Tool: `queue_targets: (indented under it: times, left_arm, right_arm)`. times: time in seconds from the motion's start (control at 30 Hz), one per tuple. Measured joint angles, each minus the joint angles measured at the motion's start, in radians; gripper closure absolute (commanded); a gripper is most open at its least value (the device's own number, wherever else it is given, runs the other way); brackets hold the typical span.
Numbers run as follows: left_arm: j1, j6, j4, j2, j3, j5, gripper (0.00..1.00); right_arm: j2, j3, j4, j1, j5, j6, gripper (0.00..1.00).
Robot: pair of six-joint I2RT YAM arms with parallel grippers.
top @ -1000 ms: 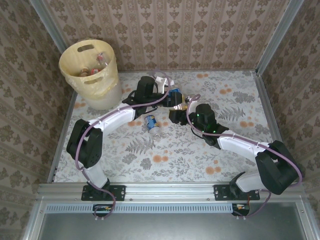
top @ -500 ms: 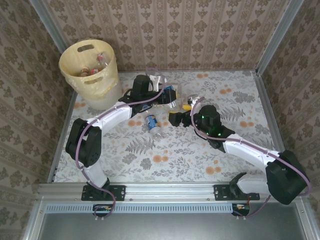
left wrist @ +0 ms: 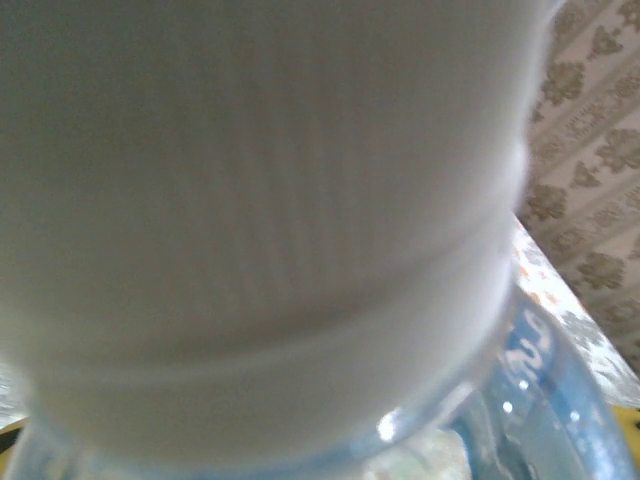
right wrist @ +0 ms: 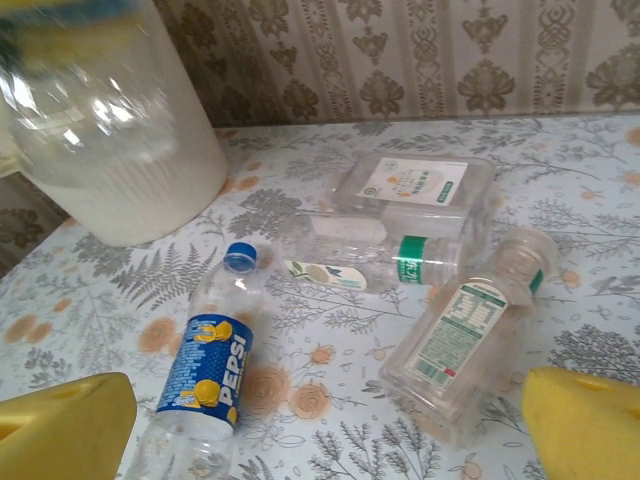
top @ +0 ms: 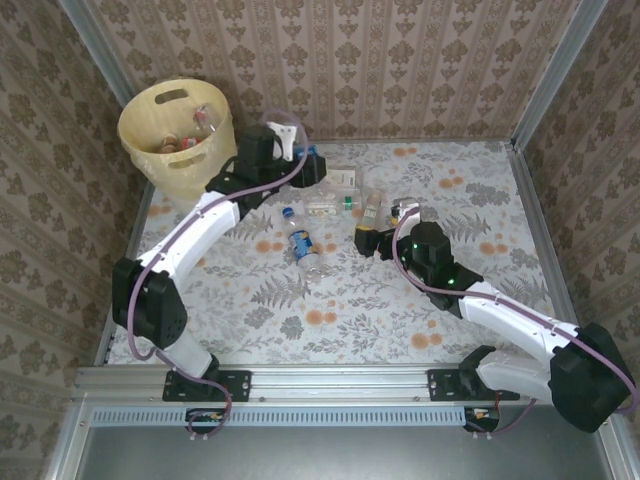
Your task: Put the plastic bottles in the bin
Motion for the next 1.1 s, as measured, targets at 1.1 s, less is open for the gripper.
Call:
queue_targets:
  times: [1.1]
  left_arm:
    - [0.372, 0.439, -0.124, 0.123, 0.621, -0.5, 0.43]
  right_arm:
    - [0.016, 0.0, -0.05, -0.001, 0.056, 0.007, 0.0]
